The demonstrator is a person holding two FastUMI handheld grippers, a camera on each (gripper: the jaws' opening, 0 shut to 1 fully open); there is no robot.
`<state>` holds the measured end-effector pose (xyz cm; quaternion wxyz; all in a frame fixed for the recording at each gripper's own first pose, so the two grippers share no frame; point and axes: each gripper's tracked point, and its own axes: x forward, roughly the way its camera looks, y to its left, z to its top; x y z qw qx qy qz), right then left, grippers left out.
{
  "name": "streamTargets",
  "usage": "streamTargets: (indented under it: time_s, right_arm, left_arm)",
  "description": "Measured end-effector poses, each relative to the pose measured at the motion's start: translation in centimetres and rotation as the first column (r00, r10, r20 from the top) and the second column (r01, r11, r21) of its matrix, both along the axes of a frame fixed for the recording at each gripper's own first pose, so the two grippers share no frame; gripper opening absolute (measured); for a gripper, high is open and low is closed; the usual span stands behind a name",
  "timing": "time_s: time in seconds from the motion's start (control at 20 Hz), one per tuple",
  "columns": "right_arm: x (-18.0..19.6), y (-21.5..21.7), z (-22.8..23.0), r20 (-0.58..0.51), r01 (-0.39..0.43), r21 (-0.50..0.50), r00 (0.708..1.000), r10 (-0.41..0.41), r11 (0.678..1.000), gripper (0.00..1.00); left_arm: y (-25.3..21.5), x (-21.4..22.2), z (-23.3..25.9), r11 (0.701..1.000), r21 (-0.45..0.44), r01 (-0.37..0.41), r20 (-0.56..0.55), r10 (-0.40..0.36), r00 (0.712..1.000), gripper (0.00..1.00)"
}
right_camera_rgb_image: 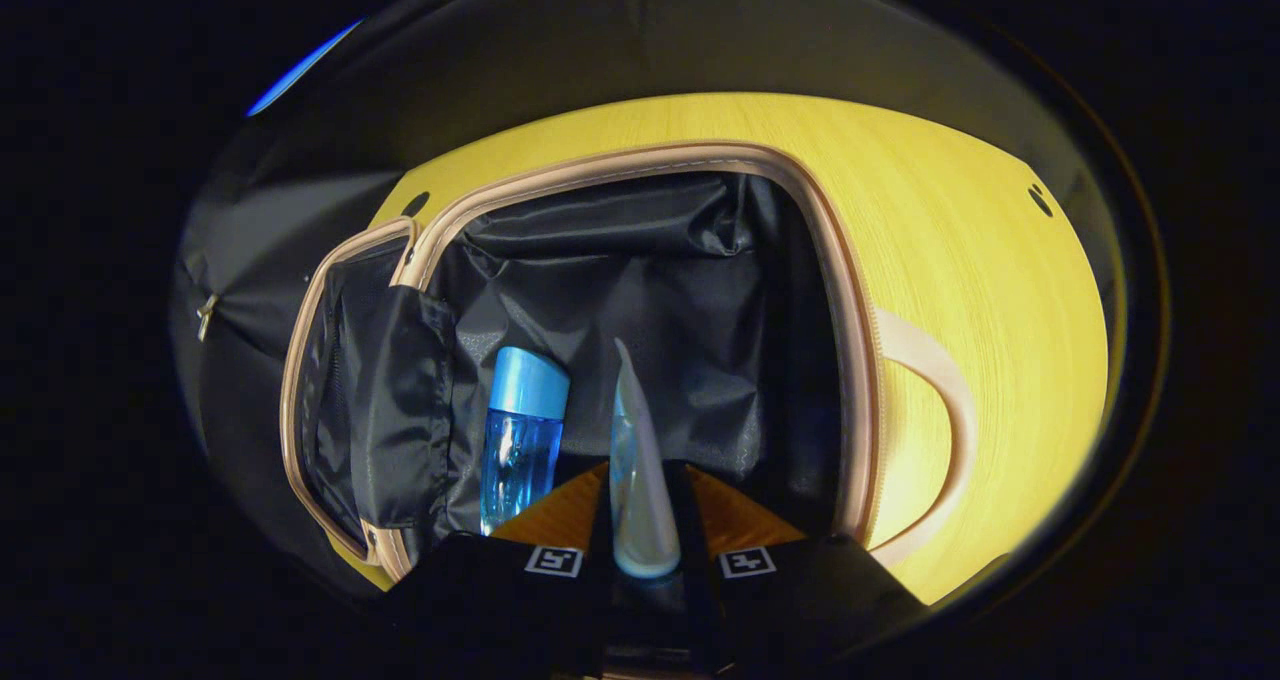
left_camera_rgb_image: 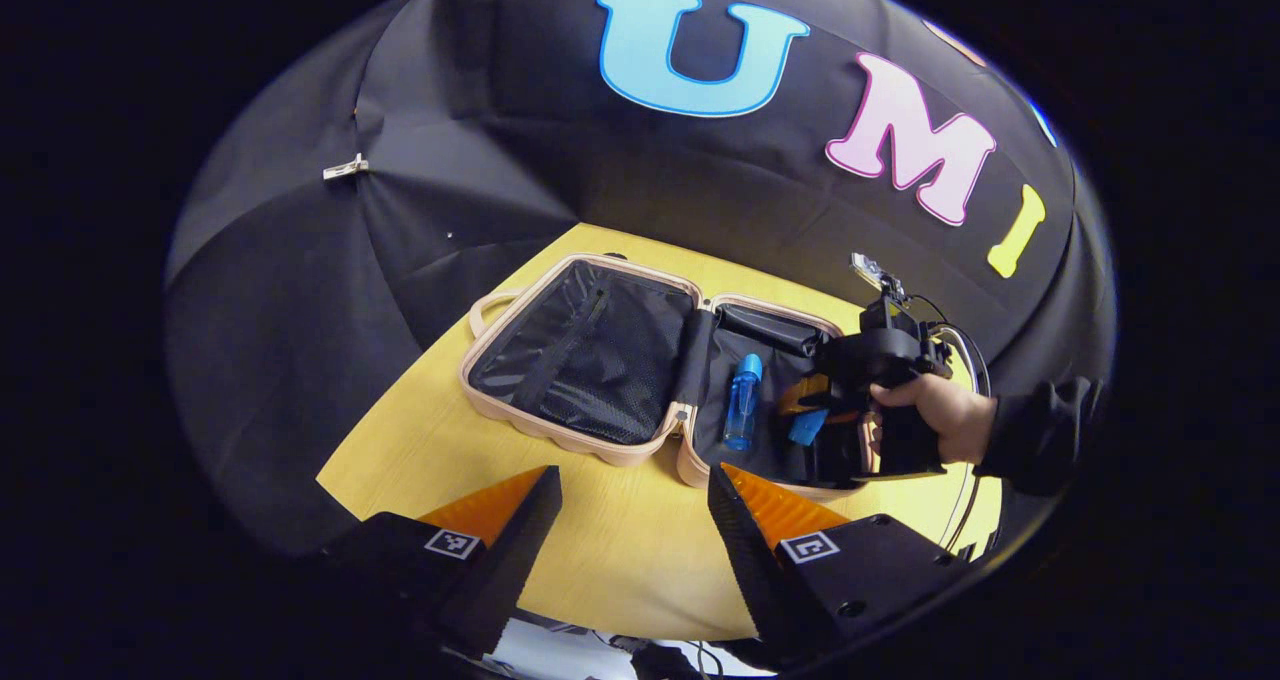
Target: First open the suitcase, pack the skin care products into it, and then close the suitcase.
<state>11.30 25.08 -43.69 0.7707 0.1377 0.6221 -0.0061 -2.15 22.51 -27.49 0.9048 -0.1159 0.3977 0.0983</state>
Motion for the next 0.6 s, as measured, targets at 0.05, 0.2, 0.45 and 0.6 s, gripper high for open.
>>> streamTargets:
  time_s: [0.05,0.2,0.45,0.6]
  right_arm:
    - [0.1,0.0,0.0,0.0,0.009,-0.006,1.0,-0.009,1.0,0.29]
    - [-0.2,0.0,1.8,0.029,-0.017,0.016,0.999,0.016,1.0,0.6]
    - [-0.1,0.8,8.6,0.235,-0.065,0.039,0.97,0.054,0.997,0.98]
    - [-0.9,-0.7,14.4,0.396,-0.103,0.016,0.914,0.088,0.995,0.98]
  left_arm:
    - [0.0,0.1,0.1,1.0,0.005,0.002,0.004,-0.002,1.0,0.93]
    - [0.8,0.2,0.2,0.999,0.034,-0.004,0.01,0.003,1.0,0.93]
    - [5.8,2.0,-0.1,0.997,0.072,-0.026,0.069,0.021,0.997,0.93]
    - [10.2,4.8,0.0,0.996,0.004,-0.087,0.126,0.086,0.988,0.93]
